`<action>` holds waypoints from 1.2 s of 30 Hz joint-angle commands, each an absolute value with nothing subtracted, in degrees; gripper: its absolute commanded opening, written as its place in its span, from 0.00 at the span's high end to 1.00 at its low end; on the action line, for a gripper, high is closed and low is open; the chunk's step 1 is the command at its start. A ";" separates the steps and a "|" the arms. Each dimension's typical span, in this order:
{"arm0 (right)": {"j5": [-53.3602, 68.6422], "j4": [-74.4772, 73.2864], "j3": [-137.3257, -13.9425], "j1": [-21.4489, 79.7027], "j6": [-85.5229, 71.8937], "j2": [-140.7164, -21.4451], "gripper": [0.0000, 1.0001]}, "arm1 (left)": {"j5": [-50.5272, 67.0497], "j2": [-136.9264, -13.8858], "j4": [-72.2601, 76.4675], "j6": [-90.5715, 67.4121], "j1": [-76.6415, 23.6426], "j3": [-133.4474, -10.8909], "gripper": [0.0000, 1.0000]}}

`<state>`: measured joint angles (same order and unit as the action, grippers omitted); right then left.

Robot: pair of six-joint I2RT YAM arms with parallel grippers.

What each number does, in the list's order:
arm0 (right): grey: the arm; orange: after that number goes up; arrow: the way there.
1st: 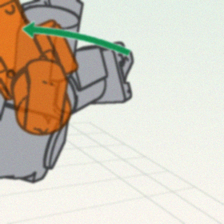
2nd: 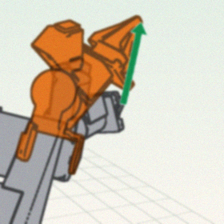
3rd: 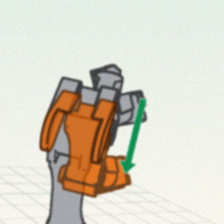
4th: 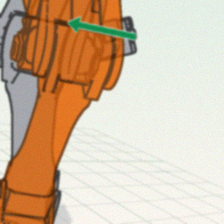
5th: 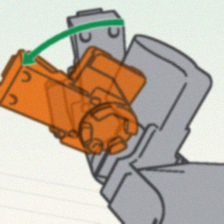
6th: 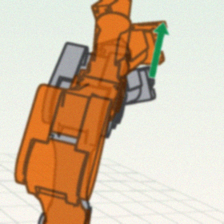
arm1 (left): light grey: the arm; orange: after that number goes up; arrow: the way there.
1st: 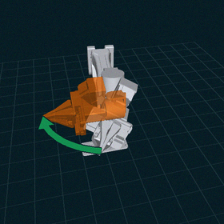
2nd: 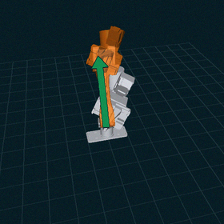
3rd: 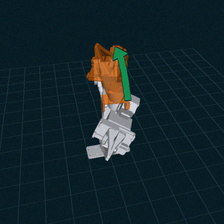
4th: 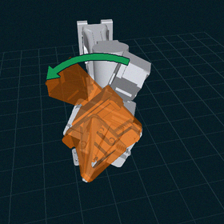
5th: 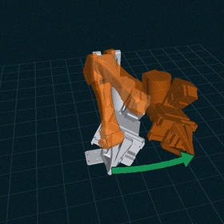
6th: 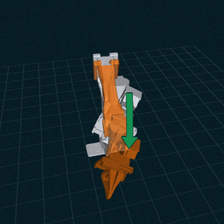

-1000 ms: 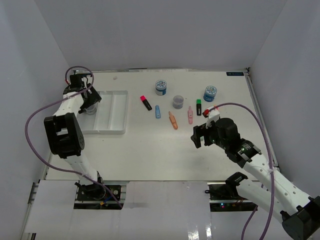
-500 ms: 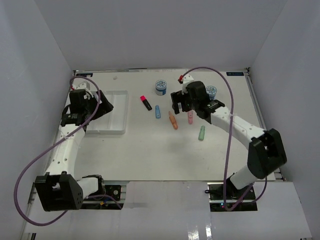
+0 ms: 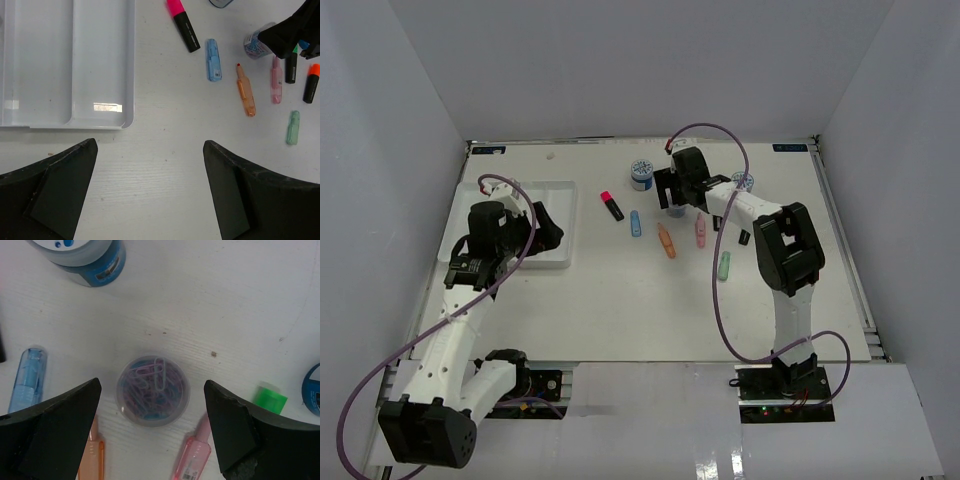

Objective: Sort the stationery into containers
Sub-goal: Pick up the stationery from the center of the board.

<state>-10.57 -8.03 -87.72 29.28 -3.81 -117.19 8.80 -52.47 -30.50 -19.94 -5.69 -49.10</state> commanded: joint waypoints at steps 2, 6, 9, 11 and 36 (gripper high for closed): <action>-13.36 -7.12 -91.67 29.00 -3.08 -119.62 0.10 | 7.91 -52.38 -31.02 -19.16 -6.59 -48.60 0.02; -13.27 -6.59 -91.50 28.83 -2.55 -120.94 0.03 | 7.65 -52.38 -30.94 -19.16 -6.94 -48.51 0.02; -11.87 -6.07 -91.14 28.83 -1.59 -120.41 0.10 | 7.73 -52.29 -31.03 -19.16 -7.21 -48.34 0.02; -11.17 -5.45 -90.27 28.83 -1.23 -119.89 0.22 | 7.73 -52.12 -31.03 -19.16 -7.29 -48.25 0.02; -2.81 -4.22 -76.46 52.90 3.34 -106.60 0.45 | 8.00 -51.68 -34.01 -19.69 -7.29 -50.27 0.02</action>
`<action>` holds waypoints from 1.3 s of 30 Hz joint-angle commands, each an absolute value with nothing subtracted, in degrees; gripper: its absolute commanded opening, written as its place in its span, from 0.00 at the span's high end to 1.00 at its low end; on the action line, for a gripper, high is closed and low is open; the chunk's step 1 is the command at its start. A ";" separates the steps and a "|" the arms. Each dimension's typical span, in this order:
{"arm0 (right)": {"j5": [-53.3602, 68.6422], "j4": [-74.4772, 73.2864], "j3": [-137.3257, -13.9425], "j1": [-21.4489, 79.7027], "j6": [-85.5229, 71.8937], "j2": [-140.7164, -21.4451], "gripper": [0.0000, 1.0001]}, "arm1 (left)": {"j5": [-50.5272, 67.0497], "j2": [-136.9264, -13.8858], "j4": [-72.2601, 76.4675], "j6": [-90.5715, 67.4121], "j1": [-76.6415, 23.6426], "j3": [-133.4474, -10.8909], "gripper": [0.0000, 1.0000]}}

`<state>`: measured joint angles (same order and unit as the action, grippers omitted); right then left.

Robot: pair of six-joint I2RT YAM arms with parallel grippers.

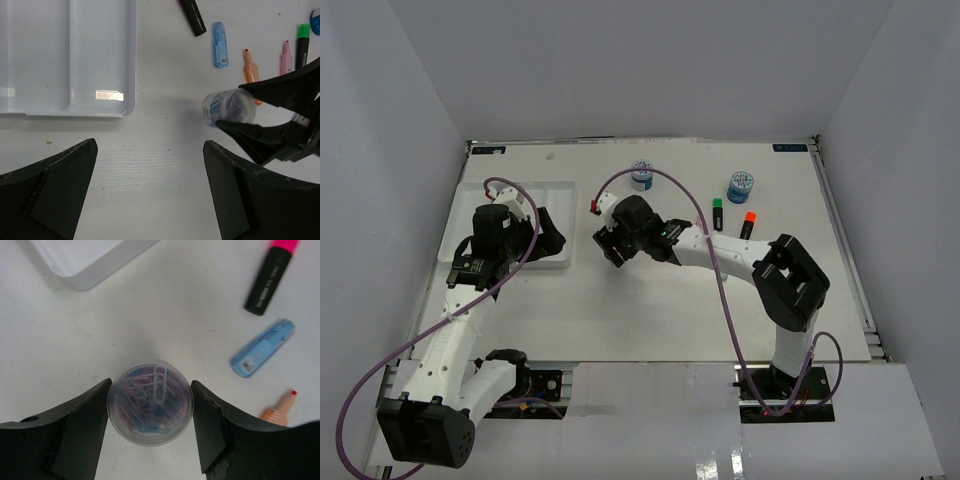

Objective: Sort the stationery into containers
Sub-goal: Pick up the stationery from the center of the board, then place the stationery at the center of the board.

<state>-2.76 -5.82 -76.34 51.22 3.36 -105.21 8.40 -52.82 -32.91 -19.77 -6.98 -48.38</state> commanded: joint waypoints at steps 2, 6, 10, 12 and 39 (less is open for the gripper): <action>-3.69 -4.31 -77.34 54.92 3.16 -109.06 0.44 | 6.95 -51.42 -34.80 -19.60 -7.29 -50.36 0.02; -4.13 -3.35 -78.49 57.04 2.99 -112.06 0.39 | 7.21 -51.06 -35.86 -19.69 -7.29 -50.36 0.02; -4.57 -2.46 -78.40 58.01 3.16 -113.55 0.32 | 7.21 -50.98 -36.56 -19.69 -7.29 -50.01 0.02; -4.48 -3.51 -78.57 58.36 3.43 -113.64 0.26 | 7.47 -51.50 -36.74 -19.60 -7.21 -49.75 0.02; -25.22 -10.81 -36.04 53.00 -9.40 -50.63 0.10 | -7.46 -79.78 -36.65 -28.04 -31.11 -61.78 0.02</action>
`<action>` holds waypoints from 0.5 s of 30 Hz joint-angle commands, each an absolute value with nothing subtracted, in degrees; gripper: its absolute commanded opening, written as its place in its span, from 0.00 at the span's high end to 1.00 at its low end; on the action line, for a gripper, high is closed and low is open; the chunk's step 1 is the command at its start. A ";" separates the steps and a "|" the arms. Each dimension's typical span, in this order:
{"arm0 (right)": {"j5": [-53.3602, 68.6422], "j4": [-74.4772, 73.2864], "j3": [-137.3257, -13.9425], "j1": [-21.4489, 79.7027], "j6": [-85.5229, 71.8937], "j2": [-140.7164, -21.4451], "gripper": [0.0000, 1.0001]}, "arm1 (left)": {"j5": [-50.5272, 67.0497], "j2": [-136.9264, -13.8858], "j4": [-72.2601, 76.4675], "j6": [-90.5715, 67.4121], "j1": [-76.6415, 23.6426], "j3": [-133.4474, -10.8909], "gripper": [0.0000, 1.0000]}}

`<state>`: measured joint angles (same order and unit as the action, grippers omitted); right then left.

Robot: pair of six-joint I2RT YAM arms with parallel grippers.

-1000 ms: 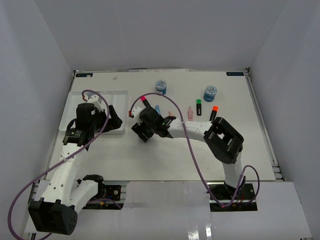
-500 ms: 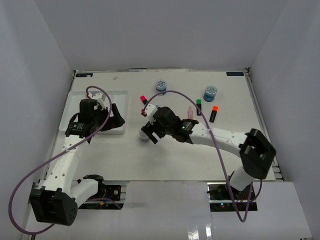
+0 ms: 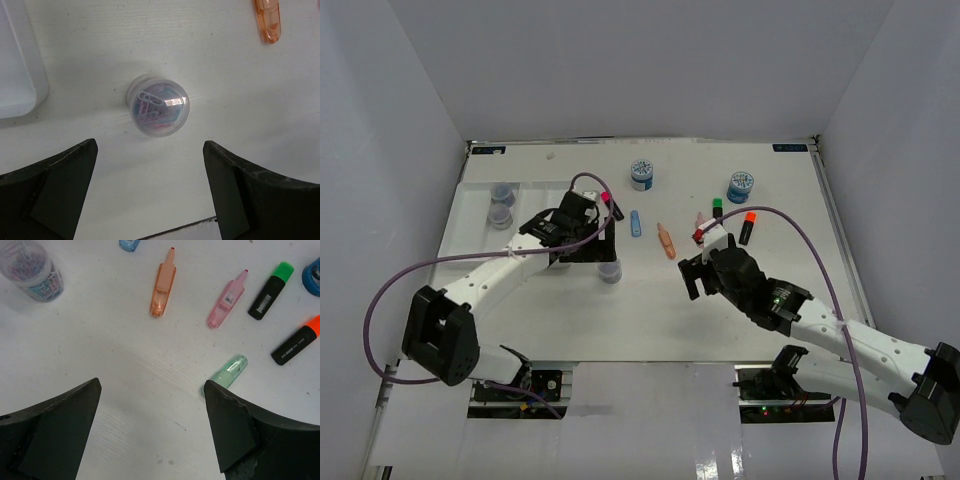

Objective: Sort the stationery into containers
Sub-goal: Place the stationery at the center of the board, then pick up the stationery from the center of the board.

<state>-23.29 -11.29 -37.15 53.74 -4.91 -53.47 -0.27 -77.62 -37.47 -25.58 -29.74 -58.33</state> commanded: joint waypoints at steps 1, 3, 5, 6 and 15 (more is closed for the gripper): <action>-25.31 -11.07 -35.51 52.82 -9.58 -49.32 0.10 | -7.91 -80.94 -36.65 -28.12 -31.72 -63.27 0.02; -25.84 -11.51 -34.46 52.65 -9.84 -48.17 0.10 | -9.48 -84.00 -36.82 -28.47 -34.62 -64.59 0.02; -26.63 -12.04 -33.93 52.47 -9.84 -46.94 0.10 | -12.38 -85.95 -37.96 -30.05 -37.08 -66.26 0.02; -26.80 -12.04 -33.75 52.38 -9.84 -46.59 0.10 | -13.09 -87.87 -38.49 -30.67 -37.52 -66.70 0.02; -26.89 -12.04 -33.14 51.86 -9.67 -45.79 0.10 | -16.26 -91.93 -40.87 -34.01 -38.94 -66.27 0.02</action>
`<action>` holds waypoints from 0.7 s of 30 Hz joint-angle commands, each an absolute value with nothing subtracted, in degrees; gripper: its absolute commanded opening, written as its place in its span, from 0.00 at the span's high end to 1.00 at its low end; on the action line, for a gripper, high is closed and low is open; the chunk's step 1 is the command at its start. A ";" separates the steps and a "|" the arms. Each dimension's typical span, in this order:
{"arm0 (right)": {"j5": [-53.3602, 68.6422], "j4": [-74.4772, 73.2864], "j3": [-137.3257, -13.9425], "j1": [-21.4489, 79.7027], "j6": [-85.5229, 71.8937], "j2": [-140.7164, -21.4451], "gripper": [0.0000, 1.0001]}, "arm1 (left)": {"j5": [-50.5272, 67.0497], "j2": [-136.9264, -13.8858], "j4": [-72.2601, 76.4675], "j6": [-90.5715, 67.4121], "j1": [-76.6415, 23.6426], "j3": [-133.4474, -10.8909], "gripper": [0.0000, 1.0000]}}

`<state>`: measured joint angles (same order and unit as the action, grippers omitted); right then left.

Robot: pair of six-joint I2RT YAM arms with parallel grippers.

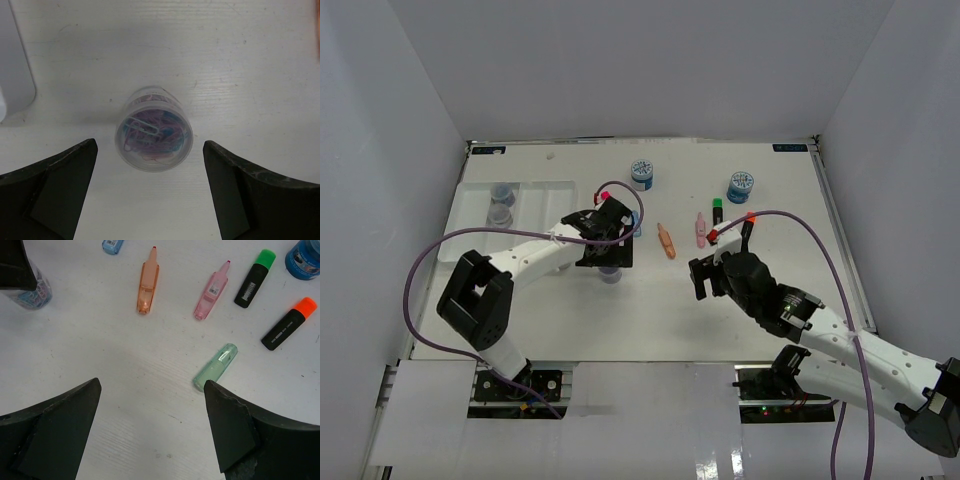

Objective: Sort the stationery into containers
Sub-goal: Pick up the stationery from the center of the board.

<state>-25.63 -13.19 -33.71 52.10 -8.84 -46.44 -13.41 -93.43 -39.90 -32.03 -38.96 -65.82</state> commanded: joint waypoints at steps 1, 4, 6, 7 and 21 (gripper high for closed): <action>-26.89 -12.04 -32.96 51.94 -9.67 -45.88 0.10 | -16.52 -92.11 -40.87 -34.01 -39.02 -66.27 0.02; -26.63 -11.95 -32.96 51.77 -9.76 -46.32 0.10 | -16.61 -93.16 -40.52 -34.10 -39.11 -66.27 0.02; -26.54 -12.04 -32.96 51.86 -9.84 -46.49 0.10 | -16.44 -93.69 -40.08 -34.19 -39.55 -66.71 0.04; -26.54 -12.04 -32.87 51.77 -9.84 -46.49 0.10 | -16.26 -94.30 -39.73 -34.19 -39.72 -66.80 0.05; -25.49 -11.95 -32.87 51.59 -9.49 -46.05 0.10 | -18.01 -94.75 -41.13 -34.89 -40.43 -68.55 0.33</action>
<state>-25.36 -13.41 -32.86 51.77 -8.91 -46.52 -15.55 -97.80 -40.40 -34.41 -40.27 -66.11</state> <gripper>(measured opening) 0.900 0.706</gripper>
